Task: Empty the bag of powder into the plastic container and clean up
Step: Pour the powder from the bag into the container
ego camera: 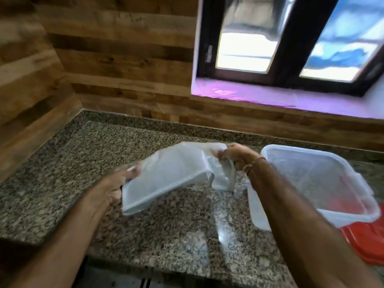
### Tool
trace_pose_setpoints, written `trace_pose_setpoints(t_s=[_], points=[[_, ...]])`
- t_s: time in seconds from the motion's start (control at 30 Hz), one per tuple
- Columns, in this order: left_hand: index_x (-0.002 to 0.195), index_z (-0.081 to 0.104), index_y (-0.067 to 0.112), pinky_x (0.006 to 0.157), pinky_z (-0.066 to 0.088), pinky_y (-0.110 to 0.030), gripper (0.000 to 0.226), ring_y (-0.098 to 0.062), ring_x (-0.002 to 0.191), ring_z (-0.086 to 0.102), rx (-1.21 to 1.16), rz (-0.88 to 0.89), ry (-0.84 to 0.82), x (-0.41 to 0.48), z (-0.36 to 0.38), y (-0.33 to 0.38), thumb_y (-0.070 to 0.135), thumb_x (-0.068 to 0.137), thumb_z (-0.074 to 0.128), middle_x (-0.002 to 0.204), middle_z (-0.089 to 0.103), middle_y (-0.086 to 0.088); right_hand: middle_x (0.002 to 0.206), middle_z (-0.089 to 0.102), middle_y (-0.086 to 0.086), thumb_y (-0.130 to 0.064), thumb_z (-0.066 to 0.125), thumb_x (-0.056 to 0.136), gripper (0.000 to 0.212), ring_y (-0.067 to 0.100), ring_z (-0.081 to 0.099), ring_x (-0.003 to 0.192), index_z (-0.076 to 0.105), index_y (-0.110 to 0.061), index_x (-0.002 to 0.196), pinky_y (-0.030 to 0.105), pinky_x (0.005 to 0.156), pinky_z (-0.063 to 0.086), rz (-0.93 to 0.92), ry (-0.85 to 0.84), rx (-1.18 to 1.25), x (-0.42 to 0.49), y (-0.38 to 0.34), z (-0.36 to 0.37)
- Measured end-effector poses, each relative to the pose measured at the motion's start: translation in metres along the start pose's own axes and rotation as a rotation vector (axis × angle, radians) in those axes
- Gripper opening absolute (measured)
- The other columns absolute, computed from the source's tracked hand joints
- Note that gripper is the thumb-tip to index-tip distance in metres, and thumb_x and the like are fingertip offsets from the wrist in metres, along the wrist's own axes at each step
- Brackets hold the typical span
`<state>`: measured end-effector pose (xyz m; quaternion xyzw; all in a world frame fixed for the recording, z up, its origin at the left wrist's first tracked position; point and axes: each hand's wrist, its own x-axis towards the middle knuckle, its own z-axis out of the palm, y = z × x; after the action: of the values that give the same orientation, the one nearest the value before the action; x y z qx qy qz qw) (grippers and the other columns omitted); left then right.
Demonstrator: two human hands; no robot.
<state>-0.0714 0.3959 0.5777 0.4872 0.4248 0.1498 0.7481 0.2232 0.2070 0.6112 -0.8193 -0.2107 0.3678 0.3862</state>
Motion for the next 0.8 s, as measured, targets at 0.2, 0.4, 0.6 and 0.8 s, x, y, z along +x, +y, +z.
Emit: trace_pose_setpoints(t_s=[0.2,0.4,0.6,0.8], points=[[0.098,0.072,0.014,0.055,0.062,-0.03,0.01,-0.014,0.06,0.073,-0.066,0.29,-0.064,-0.031,0.123,0.076,0.007,0.094,0.067,0.087,0.075,-0.006,0.074,0.07,0.003,-0.016,0.071,0.094,0.01,0.012,0.062,0.056,0.069,-0.007,0.094,0.021,0.051,0.053,-0.246,0.123,0.293,-0.052,-0.032,-0.126],[0.092,0.069,0.012,0.057,0.06,-0.025,0.015,-0.008,0.054,0.069,-0.118,0.452,-0.183,-0.033,0.27,0.065,-0.001,0.094,0.063,0.066,0.075,0.003,0.094,0.074,0.007,-0.023,0.075,0.091,0.027,0.021,0.069,0.076,0.071,-0.008,0.113,0.032,0.068,0.06,-0.276,0.265,0.471,-0.07,0.023,-0.25],[0.092,0.076,0.019,0.064,0.059,-0.028,0.012,-0.013,0.068,0.069,-0.056,0.509,-0.079,-0.017,0.372,-0.016,0.008,0.092,0.071,0.089,0.076,-0.006,0.068,0.075,-0.004,-0.006,0.069,0.094,0.009,0.014,0.066,0.066,0.071,-0.011,0.086,0.027,0.063,0.057,-0.327,0.357,0.66,-0.048,0.121,-0.298],[0.115,0.077,0.02,0.08,0.063,-0.043,0.026,-0.021,0.108,0.073,0.191,0.549,-0.117,-0.013,0.387,-0.066,0.009,0.091,0.073,0.121,0.075,0.001,0.087,0.079,0.009,-0.037,0.098,0.054,0.059,0.018,0.074,0.071,0.077,-0.005,0.098,0.029,0.065,0.062,-0.353,0.14,0.811,-0.031,0.196,-0.294]])
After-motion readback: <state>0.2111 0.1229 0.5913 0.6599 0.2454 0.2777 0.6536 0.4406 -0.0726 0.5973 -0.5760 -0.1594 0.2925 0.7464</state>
